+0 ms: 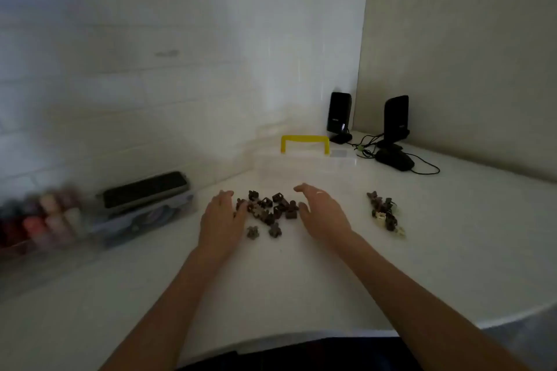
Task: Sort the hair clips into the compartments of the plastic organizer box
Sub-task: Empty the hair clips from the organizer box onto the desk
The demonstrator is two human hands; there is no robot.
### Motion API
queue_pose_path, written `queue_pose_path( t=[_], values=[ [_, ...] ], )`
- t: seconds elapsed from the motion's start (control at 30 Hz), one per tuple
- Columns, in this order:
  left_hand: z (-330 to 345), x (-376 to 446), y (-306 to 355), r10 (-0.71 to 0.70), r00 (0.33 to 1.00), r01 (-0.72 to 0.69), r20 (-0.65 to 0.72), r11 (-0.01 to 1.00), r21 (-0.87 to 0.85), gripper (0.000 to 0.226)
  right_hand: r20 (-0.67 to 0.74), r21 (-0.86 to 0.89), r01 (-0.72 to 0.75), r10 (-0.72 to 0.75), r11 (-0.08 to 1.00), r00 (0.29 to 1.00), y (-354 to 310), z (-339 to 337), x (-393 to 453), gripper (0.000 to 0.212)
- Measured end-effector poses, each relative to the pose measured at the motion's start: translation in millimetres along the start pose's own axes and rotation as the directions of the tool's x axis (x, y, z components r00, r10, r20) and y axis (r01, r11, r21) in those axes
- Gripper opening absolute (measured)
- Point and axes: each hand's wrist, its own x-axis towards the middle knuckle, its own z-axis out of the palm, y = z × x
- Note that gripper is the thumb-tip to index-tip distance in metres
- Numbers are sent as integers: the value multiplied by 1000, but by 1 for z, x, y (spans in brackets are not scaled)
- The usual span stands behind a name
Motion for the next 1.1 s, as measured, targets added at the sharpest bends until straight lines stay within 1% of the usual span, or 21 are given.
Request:
queue_pose_path(
  t=[0.07, 0.13, 0.23, 0.27, 0.3, 0.33, 0.37, 0.43, 0.5, 0.57, 0.63, 0.67, 0.7, 0.73, 0.8, 0.87, 0.9, 0.97, 1.0, 1.03, 1.1],
  values=[
    [4, 2, -5, -38, 998, 39, 46, 999, -12, 58, -140, -68, 28, -37, 997, 989, -1, -1, 4, 42],
    [10, 6, -5, -27, 998, 28, 55, 999, -22, 59, -218, -103, 5, -27, 995, 976, 3, -3, 11, 42],
    [15, 12, 3, 43, 996, -43, -84, 999, 10, 53, -174, -126, -89, 66, 988, 982, 17, -5, 24, 37],
    [15, 13, 7, 116, 981, -110, -154, 993, 51, 52, -180, -126, -105, 81, 986, 980, 22, -5, 26, 39],
    [16, 13, 13, 222, 953, -204, -207, 973, 105, 51, -192, -121, -110, 86, 987, 978, 26, -3, 27, 44],
    [19, 14, 20, 342, 907, -314, -246, 938, 147, 50, -220, -119, -107, 79, 987, 972, 31, -1, 28, 48],
    [22, 15, 28, 450, 858, -420, -249, 892, 165, 45, -246, -124, -97, 64, 988, 967, 34, 1, 28, 53],
    [30, 16, 46, 616, 767, -590, -179, 787, 182, 36, -263, -148, -83, 42, 985, 964, 38, 4, 31, 59],
    [43, 15, 60, 699, 711, -668, -74, 705, 238, 32, -269, -159, -87, 41, 983, 962, 41, 6, 35, 61],
    [56, 12, 68, 717, 697, -685, -14, 672, 280, 32, -281, -162, -84, 36, 983, 959, 44, 7, 41, 60],
    [58, 11, 70, 701, 712, -673, -28, 694, 254, 34, -308, -148, -68, 19, 987, 951, 46, 9, 44, 55],
    [54, 12, 68, 680, 730, -652, -73, 724, 224, 35, -326, -129, -59, 14, 990, 945, 47, 10, 45, 51],
    [44, 13, 65, 626, 769, -603, -127, 777, 177, 38, -339, -107, -56, 17, 993, 941, 47, 12, 45, 48],
    [35, 16, 60, 540, 820, -525, -189, 842, 125, 43, -348, -85, -57, 24, 995, 937, 47, 13, 45, 46],
    [17, 25, 43, 315, 922, -303, -226, 949, 89, 56, -360, -49, -54, 32, 997, 932, 45, 15, 43, 44],
    [9, 34, 22, 121, 973, -91, -195, 984, 154, 63, -392, -13, -38, 29, 999, 919, 43, 14, 41, 41],
    [7, 37, 13, 25, 988, -4, -154, 991, 131, 61, -416, 4, -27, 26, 1000, 909, 42, 13, 40, 39],
    [6, 37, 5, -126, 992, 122, -27, 987, -108, 55, -441, 59, -3, 29, 998, 897, 40, 11, 35, 36],
    [7, 37, 7, -151, 988, 156, 40, 960, -232, 52, -426, 115, -4, 53, 993, 903, 38, 12, 32, 34],
    [9, 36, 12, -143, 986, 161, 81, 942, -295, 49, -386, 187, -15, 88, 982, 918, 34, 13, 30, 32],
    [16, 34, 26, -116, 987, 146, 114, 938, -313, 47, -248, 352, -45, 139, 935, 959, 22, 18, 28, 31]
  ],
)
